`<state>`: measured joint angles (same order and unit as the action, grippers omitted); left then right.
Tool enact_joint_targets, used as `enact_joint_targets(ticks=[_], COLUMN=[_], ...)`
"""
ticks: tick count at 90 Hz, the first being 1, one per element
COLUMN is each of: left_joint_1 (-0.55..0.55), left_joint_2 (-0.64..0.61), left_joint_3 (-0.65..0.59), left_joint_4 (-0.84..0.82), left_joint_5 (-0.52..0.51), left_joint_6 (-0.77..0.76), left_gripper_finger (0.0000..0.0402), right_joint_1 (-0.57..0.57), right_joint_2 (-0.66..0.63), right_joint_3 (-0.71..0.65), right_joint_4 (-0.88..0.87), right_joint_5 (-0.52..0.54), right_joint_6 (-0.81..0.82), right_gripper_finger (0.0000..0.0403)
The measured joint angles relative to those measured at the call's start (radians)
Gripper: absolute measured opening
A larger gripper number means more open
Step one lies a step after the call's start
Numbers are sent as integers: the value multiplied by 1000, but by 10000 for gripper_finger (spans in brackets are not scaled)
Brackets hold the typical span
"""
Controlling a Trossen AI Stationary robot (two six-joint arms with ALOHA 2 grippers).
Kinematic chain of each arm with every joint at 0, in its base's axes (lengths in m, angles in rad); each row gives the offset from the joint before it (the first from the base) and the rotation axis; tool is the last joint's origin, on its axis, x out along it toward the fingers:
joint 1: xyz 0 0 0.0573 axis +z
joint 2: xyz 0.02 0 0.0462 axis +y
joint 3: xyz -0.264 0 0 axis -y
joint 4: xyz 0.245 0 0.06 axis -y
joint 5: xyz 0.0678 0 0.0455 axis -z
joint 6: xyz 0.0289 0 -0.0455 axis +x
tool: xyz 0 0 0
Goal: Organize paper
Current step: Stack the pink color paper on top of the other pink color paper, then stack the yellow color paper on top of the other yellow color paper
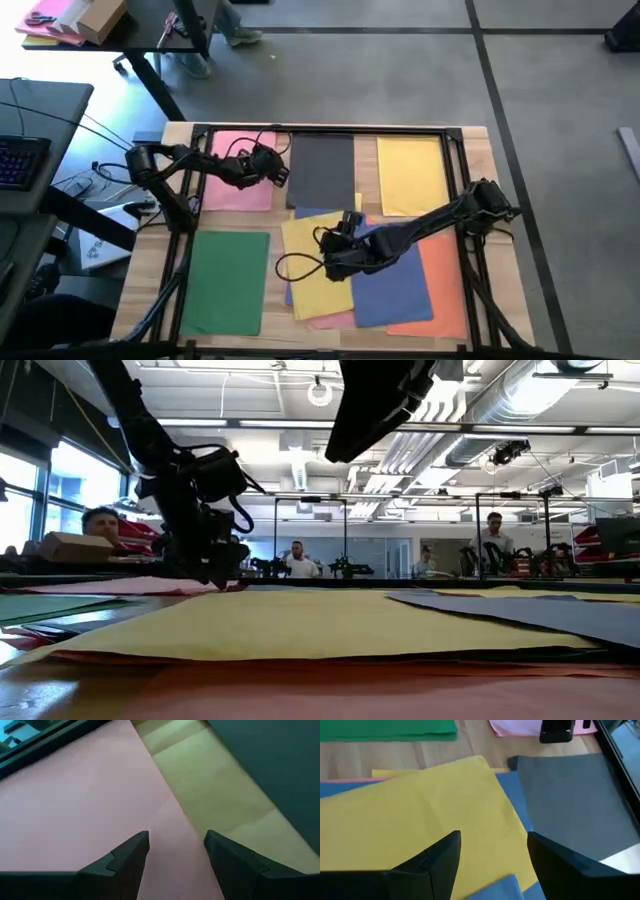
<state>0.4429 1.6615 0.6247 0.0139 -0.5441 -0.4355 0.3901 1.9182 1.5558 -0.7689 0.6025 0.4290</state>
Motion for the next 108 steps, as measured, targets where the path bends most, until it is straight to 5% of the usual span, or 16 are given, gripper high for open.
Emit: enact_joint_targets(ticks=[39,61,82,108], left_joint_1=[-18,-80,-375,-878], left_joint_2=[-14,-199,-345,-323], left_joint_3=[1,0,-10,-11], left_joint_4=[-24,-78,-137,-173], left_joint_5=[12,38,42,-17], left_joint_6=[26,36,-35,-185], left_gripper_finger=[193,193,193,193], right_joint_1=[4,13,95,125], right_joint_2=[0,-3,7,150], right_joint_3=[0,0,0,0], right_joint_4=[-1,2,38,210], right_joint_5=[0,-11,104,-68], right_joint_6=[19,22,19,-76], right_gripper_finger=[216,216,216,216])
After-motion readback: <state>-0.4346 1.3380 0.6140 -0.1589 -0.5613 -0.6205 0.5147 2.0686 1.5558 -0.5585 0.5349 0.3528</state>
